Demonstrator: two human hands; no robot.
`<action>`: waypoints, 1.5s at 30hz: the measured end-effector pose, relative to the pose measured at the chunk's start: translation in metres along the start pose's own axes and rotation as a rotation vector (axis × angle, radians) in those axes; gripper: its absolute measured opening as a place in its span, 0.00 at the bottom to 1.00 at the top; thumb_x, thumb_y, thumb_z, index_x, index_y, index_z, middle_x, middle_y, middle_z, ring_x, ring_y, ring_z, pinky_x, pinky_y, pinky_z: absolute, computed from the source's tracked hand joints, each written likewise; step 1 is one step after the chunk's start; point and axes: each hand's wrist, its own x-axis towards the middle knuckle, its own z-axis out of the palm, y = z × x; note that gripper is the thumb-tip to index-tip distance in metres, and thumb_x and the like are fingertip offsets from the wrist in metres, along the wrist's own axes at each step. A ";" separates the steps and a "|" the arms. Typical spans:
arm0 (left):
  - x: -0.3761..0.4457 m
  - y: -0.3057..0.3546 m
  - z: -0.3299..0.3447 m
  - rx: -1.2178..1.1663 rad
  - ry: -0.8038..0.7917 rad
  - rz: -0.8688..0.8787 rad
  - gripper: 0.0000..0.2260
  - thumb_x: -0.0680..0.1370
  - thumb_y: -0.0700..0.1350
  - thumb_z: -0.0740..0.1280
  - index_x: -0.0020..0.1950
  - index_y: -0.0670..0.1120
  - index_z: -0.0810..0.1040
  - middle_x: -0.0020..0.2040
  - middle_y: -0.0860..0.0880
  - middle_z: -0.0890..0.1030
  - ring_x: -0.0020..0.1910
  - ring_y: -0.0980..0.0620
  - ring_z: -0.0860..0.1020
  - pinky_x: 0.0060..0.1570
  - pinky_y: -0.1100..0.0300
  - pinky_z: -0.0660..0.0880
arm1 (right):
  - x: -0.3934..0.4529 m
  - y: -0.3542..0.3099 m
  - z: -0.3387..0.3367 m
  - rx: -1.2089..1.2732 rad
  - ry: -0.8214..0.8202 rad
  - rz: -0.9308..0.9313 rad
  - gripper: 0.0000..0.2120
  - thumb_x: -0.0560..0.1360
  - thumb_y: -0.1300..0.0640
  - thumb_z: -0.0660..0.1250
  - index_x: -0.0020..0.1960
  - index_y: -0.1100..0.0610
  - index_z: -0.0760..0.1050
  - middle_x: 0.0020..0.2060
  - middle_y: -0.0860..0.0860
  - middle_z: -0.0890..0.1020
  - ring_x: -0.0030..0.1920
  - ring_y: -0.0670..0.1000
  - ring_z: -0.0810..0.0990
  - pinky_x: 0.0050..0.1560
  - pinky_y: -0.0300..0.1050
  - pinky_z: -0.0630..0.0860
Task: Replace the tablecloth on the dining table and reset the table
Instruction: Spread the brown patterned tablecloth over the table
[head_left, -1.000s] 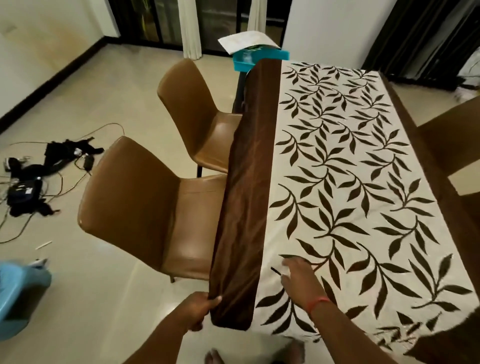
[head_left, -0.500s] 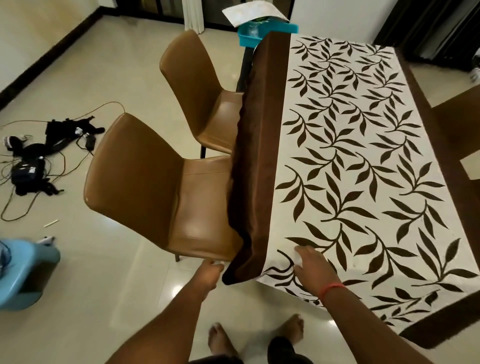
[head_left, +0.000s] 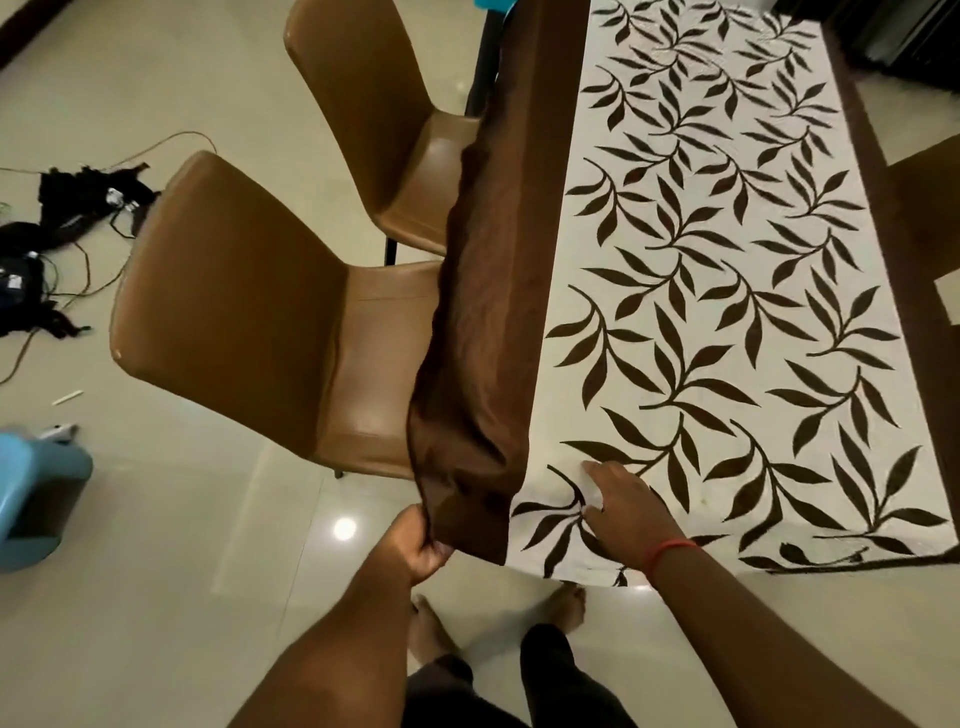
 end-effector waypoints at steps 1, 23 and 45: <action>-0.003 0.000 -0.002 -0.030 -0.045 0.003 0.22 0.84 0.42 0.54 0.45 0.33 0.84 0.42 0.36 0.85 0.35 0.40 0.85 0.33 0.49 0.82 | 0.000 0.000 0.000 -0.001 0.001 0.001 0.27 0.79 0.57 0.62 0.77 0.56 0.62 0.72 0.53 0.69 0.72 0.54 0.67 0.72 0.46 0.63; -0.028 0.011 -0.099 0.774 0.534 0.083 0.12 0.76 0.42 0.62 0.34 0.43 0.68 0.28 0.47 0.65 0.23 0.51 0.61 0.27 0.64 0.59 | -0.003 -0.005 0.005 -0.079 0.015 0.018 0.29 0.77 0.56 0.65 0.77 0.56 0.63 0.71 0.53 0.68 0.71 0.56 0.67 0.71 0.49 0.65; -0.024 -0.033 0.118 2.236 0.335 1.338 0.22 0.78 0.55 0.63 0.70 0.49 0.72 0.70 0.46 0.71 0.68 0.44 0.70 0.69 0.46 0.67 | -0.014 0.104 -0.035 0.004 0.147 0.015 0.30 0.81 0.48 0.59 0.80 0.53 0.56 0.79 0.52 0.57 0.79 0.52 0.55 0.78 0.47 0.55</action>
